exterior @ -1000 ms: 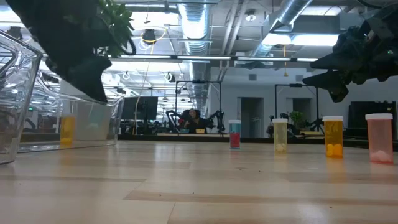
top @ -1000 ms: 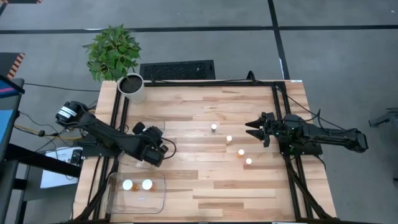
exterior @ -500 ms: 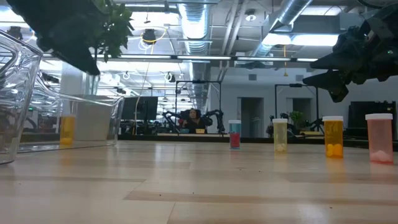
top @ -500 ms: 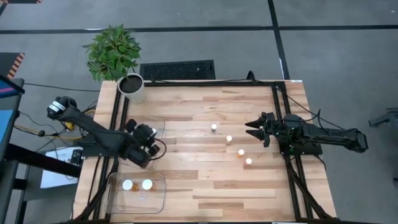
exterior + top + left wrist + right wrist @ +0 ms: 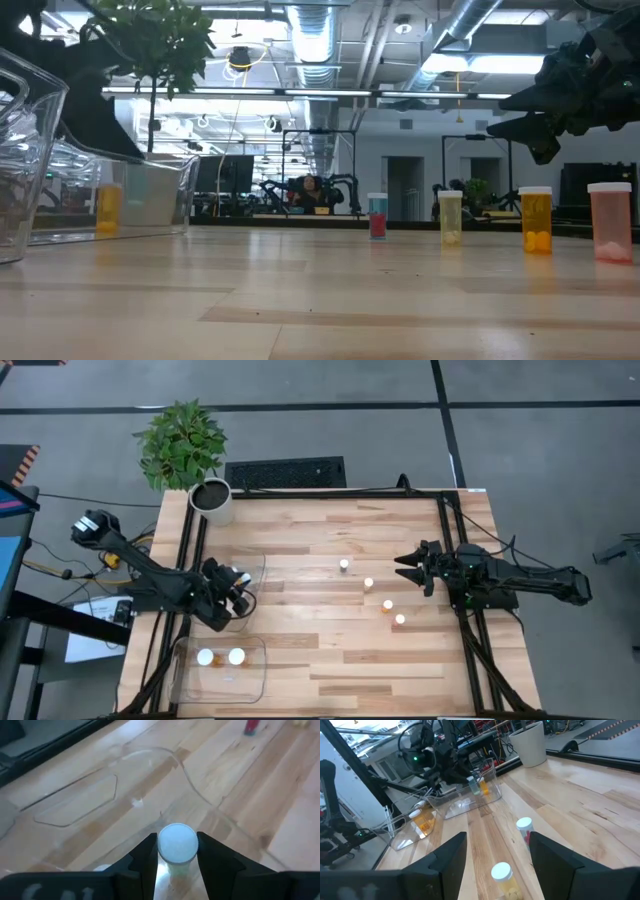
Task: Pick and place medicine bottles into bin by pill shape (circle, oval)
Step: Put the green tablet bottle into the top transparent bin
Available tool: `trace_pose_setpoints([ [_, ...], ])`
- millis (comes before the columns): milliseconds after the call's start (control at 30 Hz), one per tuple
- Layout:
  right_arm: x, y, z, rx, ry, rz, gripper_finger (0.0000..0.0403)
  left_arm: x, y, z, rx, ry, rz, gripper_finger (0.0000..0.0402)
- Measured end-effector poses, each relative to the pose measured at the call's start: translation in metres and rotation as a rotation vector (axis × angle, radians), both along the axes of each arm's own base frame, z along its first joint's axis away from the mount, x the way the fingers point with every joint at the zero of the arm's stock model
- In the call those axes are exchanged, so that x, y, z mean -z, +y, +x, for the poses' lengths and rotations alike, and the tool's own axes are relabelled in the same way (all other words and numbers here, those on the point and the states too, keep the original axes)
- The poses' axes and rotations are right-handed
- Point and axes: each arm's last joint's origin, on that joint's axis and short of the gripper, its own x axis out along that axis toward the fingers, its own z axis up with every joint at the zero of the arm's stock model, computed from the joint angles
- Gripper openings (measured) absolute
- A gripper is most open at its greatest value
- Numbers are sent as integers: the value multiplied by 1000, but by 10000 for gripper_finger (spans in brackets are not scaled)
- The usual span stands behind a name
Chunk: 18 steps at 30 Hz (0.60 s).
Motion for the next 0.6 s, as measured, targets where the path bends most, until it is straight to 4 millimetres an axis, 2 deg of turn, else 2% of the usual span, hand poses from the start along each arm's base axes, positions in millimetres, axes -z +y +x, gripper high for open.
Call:
trace_pose_setpoints([
  [233, 0, 0, 0, 0, 0, -3, 225, 8, 0, 1, -4, 32, 67, 112],
  [600, 0, 0, 0, -1, 1, -9, 225, 28, -11, 17, 9, 78, 37, 111],
])
